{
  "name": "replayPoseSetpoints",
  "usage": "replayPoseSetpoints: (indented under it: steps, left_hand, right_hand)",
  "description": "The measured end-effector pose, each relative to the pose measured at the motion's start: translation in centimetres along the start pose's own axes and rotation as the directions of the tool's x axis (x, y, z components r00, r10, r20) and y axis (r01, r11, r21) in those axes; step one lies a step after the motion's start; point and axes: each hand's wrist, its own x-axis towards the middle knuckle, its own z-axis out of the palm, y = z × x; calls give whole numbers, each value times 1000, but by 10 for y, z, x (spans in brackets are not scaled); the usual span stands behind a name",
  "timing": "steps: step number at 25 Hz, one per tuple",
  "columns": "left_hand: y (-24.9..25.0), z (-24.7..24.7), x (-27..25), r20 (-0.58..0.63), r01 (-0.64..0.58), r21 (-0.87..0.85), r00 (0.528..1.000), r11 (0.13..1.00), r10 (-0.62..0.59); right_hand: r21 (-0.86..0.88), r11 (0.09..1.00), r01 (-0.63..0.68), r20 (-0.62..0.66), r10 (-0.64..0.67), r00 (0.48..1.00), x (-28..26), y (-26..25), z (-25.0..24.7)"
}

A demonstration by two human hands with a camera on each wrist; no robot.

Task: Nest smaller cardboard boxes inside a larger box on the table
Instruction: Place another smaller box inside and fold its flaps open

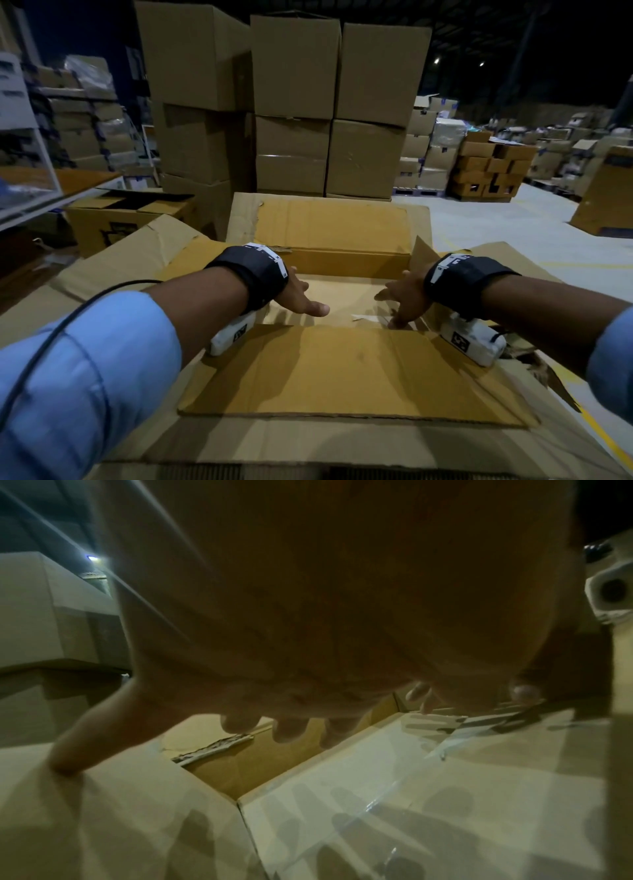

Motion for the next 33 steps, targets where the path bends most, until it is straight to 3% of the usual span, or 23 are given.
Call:
replayPoseSetpoints:
  steps: [5, 15, 25, 33]
  left_hand:
    - [-6, -9, 12, -112, -53, 37, 992, 998, 57]
    - [-10, -29, 22, -323, -198, 179, 913, 964, 247]
    - [-22, -33, 35, -322, -196, 141, 918, 970, 233]
    - [-13, -30, 27, -319, -213, 198, 909, 957, 269]
  right_hand:
    - [-17, 1000, -11, 44, 11, 999, 7, 1, -3]
    - [144, 990, -1, 129, -18, 992, 34, -3, -13]
    - [93, 993, 71, 147, -84, 986, 34, -6, -16]
    - [79, 996, 33, 112, -42, 993, 32, -7, -13]
